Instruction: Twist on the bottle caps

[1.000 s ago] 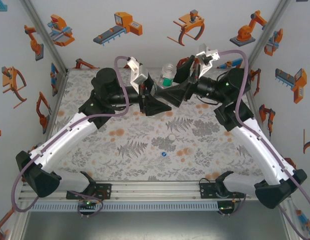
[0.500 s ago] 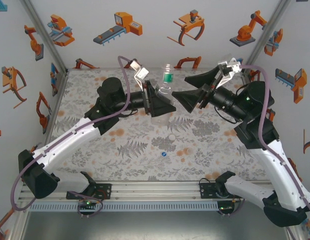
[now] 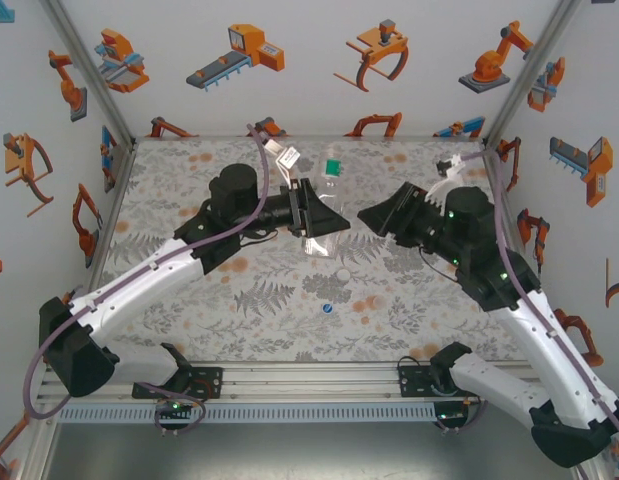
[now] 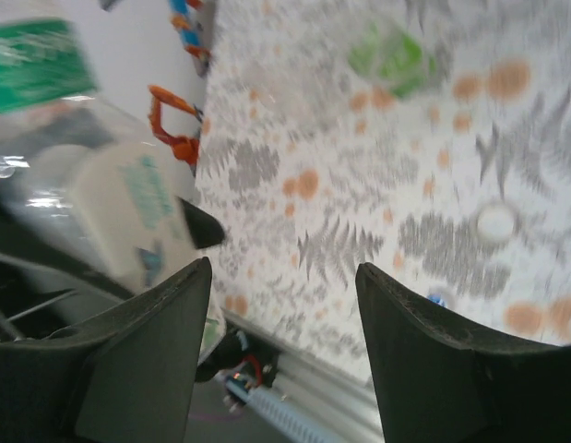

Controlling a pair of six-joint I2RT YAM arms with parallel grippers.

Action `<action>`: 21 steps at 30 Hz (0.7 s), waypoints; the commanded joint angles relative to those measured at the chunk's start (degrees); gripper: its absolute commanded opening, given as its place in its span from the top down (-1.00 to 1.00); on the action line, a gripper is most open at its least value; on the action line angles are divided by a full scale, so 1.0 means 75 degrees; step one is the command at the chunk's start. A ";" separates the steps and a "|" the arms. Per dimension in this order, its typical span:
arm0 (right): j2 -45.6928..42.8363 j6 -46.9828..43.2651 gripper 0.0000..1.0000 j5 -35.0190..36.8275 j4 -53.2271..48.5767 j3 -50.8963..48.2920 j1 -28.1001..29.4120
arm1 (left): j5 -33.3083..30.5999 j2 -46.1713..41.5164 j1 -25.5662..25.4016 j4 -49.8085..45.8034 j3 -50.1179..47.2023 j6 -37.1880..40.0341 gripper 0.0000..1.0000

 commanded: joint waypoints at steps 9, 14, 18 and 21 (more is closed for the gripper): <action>-0.0063 0.2789 -0.24 0.0128 -0.0306 -0.1351 0.0494 | -0.0917 0.0351 0.0070 -0.1054 -0.0313 -0.0716 0.08; 0.0018 0.2830 -0.23 0.0009 -0.0144 -0.1400 0.0493 | -0.0864 0.0274 0.0024 -0.0926 -0.0719 -0.0642 -0.05; 0.0003 0.2874 -0.23 -0.0052 -0.0050 -0.1529 0.0499 | -0.0743 0.0244 -0.0054 -0.0753 -0.1109 -0.0707 -0.04; 0.0025 0.2774 -0.23 -0.0027 -0.0049 -0.1431 0.0493 | -0.1120 0.0150 -0.0264 -0.1172 -0.1203 -0.0594 -0.06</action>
